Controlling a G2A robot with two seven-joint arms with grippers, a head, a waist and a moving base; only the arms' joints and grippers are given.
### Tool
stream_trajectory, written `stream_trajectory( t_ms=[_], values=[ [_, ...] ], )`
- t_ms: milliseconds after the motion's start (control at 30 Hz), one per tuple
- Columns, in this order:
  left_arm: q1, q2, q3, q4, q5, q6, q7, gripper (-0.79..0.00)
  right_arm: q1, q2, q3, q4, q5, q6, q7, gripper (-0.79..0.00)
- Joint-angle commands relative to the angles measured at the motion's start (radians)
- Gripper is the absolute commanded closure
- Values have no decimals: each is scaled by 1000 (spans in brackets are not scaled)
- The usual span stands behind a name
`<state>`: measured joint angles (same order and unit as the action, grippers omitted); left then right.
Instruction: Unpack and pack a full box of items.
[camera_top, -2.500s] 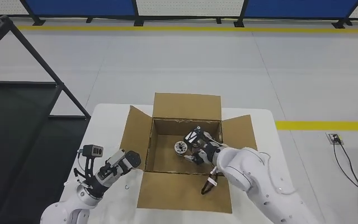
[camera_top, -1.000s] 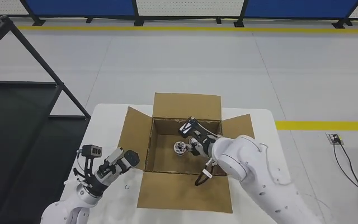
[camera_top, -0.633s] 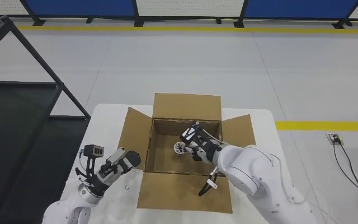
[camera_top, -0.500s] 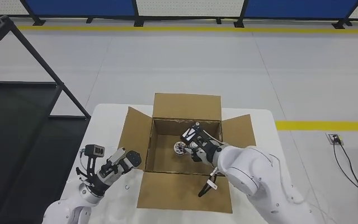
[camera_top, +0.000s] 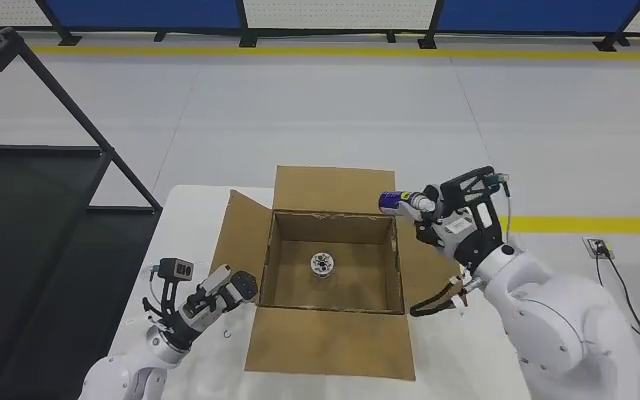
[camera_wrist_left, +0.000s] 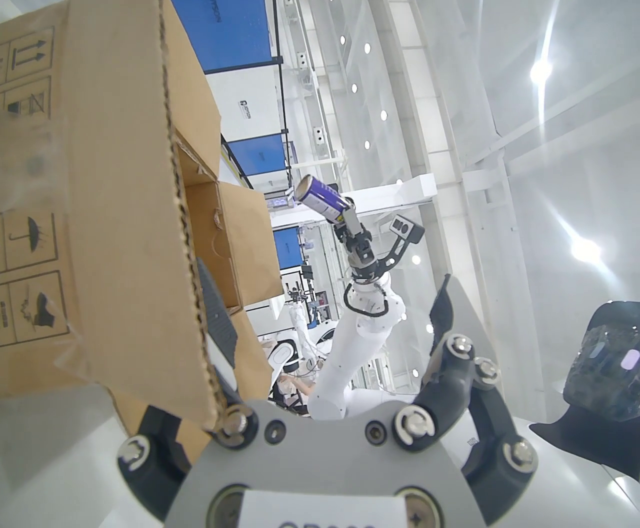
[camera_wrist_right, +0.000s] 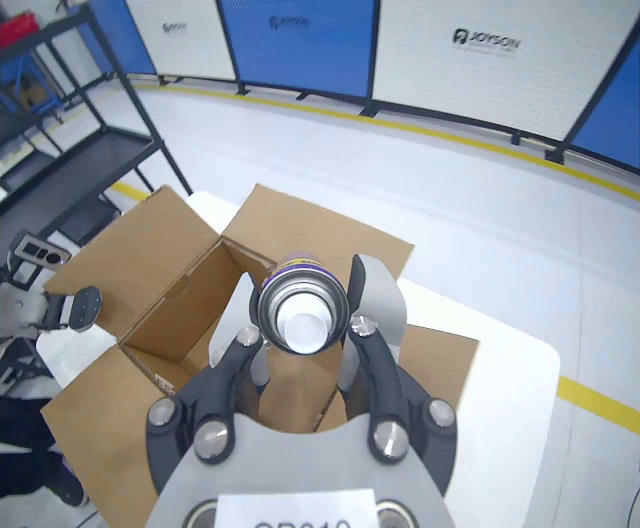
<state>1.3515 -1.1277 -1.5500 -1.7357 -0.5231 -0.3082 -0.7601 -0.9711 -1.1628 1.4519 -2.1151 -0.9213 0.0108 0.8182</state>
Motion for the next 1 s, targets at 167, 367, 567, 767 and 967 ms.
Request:
stream_trajectory(
  t_ms=[167, 367, 567, 767, 967],
  values=[
    [-12, 0, 15, 5, 6, 11, 0, -785, -131, 14, 263, -16, 91, 10, -30, 0],
    [-32, 0, 28, 8, 20, 30, 1, -785, -185, 27, 353, 46, 84, -23, 24, 0],
    [-46, 0, 42, 9, 37, 45, 8, -785, -164, 42, 344, 167, -27, -30, 124, 0],
    [-50, 0, 48, 11, 43, 52, 16, -785, -100, 51, 294, 296, -91, -13, 254, 0],
    [-58, 1, 52, 3, 54, 69, 22, -785, -100, 51, 294, 296, -91, -13, 254, 0]
  ],
)
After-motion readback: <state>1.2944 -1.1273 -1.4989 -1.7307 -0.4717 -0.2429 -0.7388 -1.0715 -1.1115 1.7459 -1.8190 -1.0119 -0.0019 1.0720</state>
